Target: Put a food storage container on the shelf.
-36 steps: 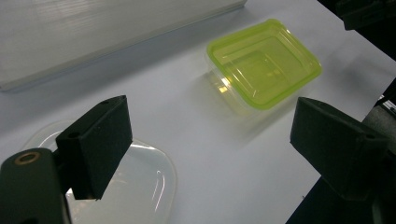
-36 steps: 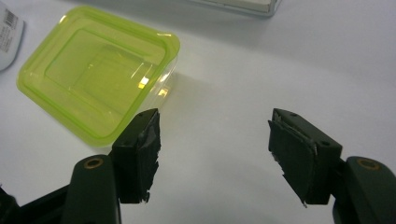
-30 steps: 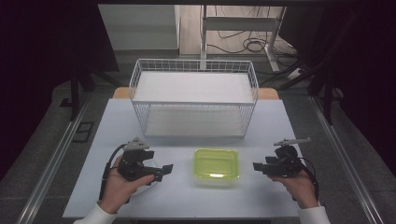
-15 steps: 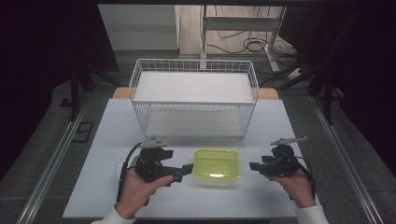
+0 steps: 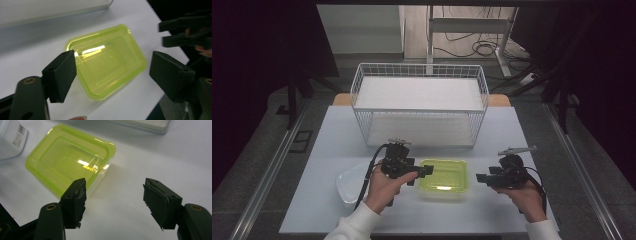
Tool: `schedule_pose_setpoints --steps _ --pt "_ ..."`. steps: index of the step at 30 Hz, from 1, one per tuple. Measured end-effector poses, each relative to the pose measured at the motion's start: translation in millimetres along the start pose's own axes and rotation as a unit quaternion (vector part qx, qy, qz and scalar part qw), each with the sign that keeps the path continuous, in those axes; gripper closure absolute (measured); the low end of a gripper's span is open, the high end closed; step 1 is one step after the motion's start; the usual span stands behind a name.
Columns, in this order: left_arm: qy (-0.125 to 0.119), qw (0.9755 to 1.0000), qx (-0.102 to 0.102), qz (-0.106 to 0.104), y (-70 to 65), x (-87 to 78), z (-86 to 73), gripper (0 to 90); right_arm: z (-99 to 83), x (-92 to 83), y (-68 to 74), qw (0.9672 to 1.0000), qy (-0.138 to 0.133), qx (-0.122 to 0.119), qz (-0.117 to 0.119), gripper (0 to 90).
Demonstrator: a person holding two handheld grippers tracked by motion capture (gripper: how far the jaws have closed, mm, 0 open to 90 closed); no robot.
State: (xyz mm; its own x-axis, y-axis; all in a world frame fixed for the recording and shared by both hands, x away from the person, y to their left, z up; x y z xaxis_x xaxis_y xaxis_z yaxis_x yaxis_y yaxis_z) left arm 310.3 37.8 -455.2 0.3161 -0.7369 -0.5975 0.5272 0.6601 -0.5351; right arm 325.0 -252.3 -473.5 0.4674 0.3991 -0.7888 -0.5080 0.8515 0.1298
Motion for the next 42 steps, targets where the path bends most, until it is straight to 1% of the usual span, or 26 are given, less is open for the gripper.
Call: schedule_pose_setpoints --steps 1,2,3,4,5,6,7,9,11,13,14,15,16,17,18,19,22,25,29,32,34,37,38,39,40,42 --pt "0.008 0.9999 -0.005 0.011 4.7 5.5 0.5 24.2 1.9 -0.3 1.2 1.0000 -0.003 -0.001 0.002 35.3" --pt "0.008 0.9999 -0.005 0.011 4.7 5.5 0.5 25.2 1.9 -0.3 1.2 1.0000 -0.003 -0.001 0.002 35.3" --pt "0.012 0.9997 -0.013 0.015 8.6 9.4 0.2 27.2 4.3 1.3 3.1 1.0000 -0.007 0.000 0.005 35.5" --pt "0.015 0.9997 -0.014 0.016 10.9 10.7 0.0 27.2 4.3 1.3 3.1 1.0000 -0.007 0.000 0.005 35.5" --pt "0.020 0.9993 -0.031 0.010 16.4 14.4 -2.0 29.2 5.9 3.4 5.0 0.9999 -0.007 0.001 0.010 35.8" --pt "0.020 0.9993 -0.031 0.010 16.4 14.4 -2.0 29.9 5.9 3.4 5.0 0.9999 -0.007 0.001 0.010 35.8" --pt "0.027 0.9987 -0.044 0.005 21.0 18.1 -4.6 30.5 7.0 7.5 7.5 0.9999 -0.007 0.004 0.015 35.9" --pt "0.034 0.9984 -0.045 0.007 24.9 20.1 -6.6 30.8 7.1 9.3 8.3 0.9999 -0.006 0.004 0.016 35.8" --pt "0.034 0.9977 -0.058 0.005 28.6 24.1 -8.7 32.5 6.6 16.1 11.1 0.9998 0.000 0.006 0.019 35.9" --pt "0.046 0.9972 -0.058 0.014 35.1 28.1 -11.1 33.4 5.6 19.2 12.3 0.9997 0.005 0.008 0.021 35.9" --pt "0.046 0.9972 -0.058 0.014 35.1 28.1 -11.1 33.9 5.6 19.2 12.3 0.9997 0.005 0.008 0.021 35.9" --pt "0.044 0.9967 -0.067 0.014 37.6 31.2 -11.7 33.9 5.2 20.4 12.8 0.9997 0.006 0.010 0.021 35.9" --pt "0.045 0.9965 -0.069 0.017 38.6 32.2 -12.0 34.9 4.7 22.2 13.4 0.9997 0.007 0.010 0.022 35.9" --pt "0.053 0.9963 -0.066 0.019 40.9 32.3 -12.9 36.5 4.5 23.8 14.3 0.9997 0.009 0.011 0.022 35.9" --pt "0.054 0.9961 -0.067 0.017 41.9 33.7 -13.3 36.5 4.5 23.8 14.3 0.9997 0.009 0.011 0.022 35.9" --pt "0.055 0.9955 -0.075 0.017 44.3 36.3 -14.4 38.3 4.2 25.4 14.8 0.9996 0.010 0.012 0.023 35.8" --pt "0.061 0.9950 -0.079 0.010 46.8 37.8 -15.8 41.1 3.9 26.7 14.9 0.9996 0.012 0.014 0.023 35.9" --pt "0.066 0.9938 -0.090 0.003 49.9 42.7 -19.0 44.0 3.5 27.9 13.0 0.9994 0.011 0.022 0.024 36.7" --pt "0.069 0.9933 -0.092 0.002 51.0 45.0 -20.3 46.9 2.9 29.8 12.2 0.9991 0.013 0.029 0.030 37.6" --pt "0.072 0.9928 -0.096 -0.005 50.8 46.1 -20.5 50.2 2.0 34.3 12.7 0.9984 0.020 0.036 0.040 39.0" --pt "0.074 0.9929 -0.092 -0.007 51.3 46.7 -20.9 51.9 1.8 37.9 12.4 0.9980 0.019 0.043 0.042 39.5" --pt "0.074 0.9923 -0.099 -0.014 50.9 48.4 -22.2 53.9 2.0 41.5 11.3 0.9968 0.021 0.059 0.049 40.8" --pt "0.075 0.9919 -0.102 -0.018 51.4 48.8 -22.8 54.7 2.3 42.8 11.2 0.9958 0.020 0.068 0.058 41.6" --pt "0.067 0.9913 -0.111 -0.022 52.6 49.7 -23.2 55.7 1.9 45.6 10.6 0.9947 0.024 0.077 0.064 43.3" --pt "0.067 0.9913 -0.111 -0.022 52.6 49.7 -23.2 56.2 1.9 45.6 10.6 0.9947 0.024 0.077 0.064 43.3" --pt "0.068 0.9909 -0.114 -0.022 54.7 49.7 -24.4 57.4 0.7 51.5 10.3 0.9926 0.030 0.089 0.077 46.1"
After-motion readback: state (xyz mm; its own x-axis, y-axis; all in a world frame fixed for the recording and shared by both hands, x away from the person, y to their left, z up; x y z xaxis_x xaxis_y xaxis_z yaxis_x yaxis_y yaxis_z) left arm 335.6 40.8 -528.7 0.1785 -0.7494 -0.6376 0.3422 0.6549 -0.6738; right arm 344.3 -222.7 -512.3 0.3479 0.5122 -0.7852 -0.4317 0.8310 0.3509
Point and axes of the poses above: each handheld gripper's, and its own axes: x roughly forward along the jaws, z roughly out of its top, y roughly to its left, the point moved 4 cm from there along x, roughly forward along the jaws, and after that the axes turned 7 degrees about -z, right-handed, at the moved point
